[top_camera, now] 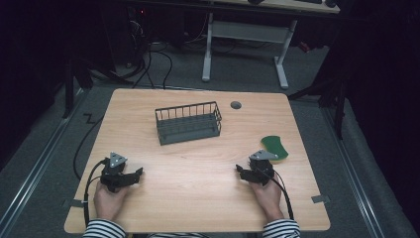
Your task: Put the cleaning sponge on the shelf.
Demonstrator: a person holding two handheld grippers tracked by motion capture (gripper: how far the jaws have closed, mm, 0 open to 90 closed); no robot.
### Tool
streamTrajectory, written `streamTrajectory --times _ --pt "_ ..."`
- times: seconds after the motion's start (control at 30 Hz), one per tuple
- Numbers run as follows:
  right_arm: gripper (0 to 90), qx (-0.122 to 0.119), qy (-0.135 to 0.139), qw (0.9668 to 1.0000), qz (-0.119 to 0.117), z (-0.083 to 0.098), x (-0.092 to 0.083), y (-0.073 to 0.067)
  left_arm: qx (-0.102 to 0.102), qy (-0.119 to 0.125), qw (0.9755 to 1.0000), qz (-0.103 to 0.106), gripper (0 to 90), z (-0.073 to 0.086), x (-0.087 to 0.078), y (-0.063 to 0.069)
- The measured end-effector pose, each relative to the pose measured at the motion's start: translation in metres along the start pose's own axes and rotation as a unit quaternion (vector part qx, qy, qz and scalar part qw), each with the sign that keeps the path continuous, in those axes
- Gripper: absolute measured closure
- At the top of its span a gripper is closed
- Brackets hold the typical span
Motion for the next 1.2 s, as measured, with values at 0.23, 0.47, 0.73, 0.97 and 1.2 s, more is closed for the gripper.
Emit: streamTrajectory --times 0.23,0.47,0.73,0.97,1.2 --pt "34.5 0.005 -0.002 1.0 -0.004 0.0 0.0 0.001 0.0 0.0 1.0 0.001 25.1 0.0 0.0 0.0" --pt "34.3 0.015 -0.004 0.9999 -0.003 0.0 0.0 0.0 -0.004 0.002 0.9999 0.01 24.6 0.0 0.0 -0.002" --pt "34.6 0.015 -0.003 0.9999 -0.003 0.0 0.0 -0.001 0.004 -0.001 1.0 0.005 24.9 0.0 -0.001 0.0" --pt "38.8 0.017 -0.016 0.9997 -0.009 0.001 -0.005 0.0 -0.003 0.0 0.9999 0.013 26.5 0.0 -0.002 -0.002" --pt "39.8 0.025 0.001 0.9995 -0.02 -0.007 -0.016 0.001 -0.019 0.006 0.9992 0.033 27.9 -0.003 -0.007 -0.002"
Point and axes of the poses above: each handheld gripper's, and its own axes: x roughly forward along the jaws, z roughly out of its underside, y roughly to its right, the point moved 4 cm from there along x, roughly forward along the jaws
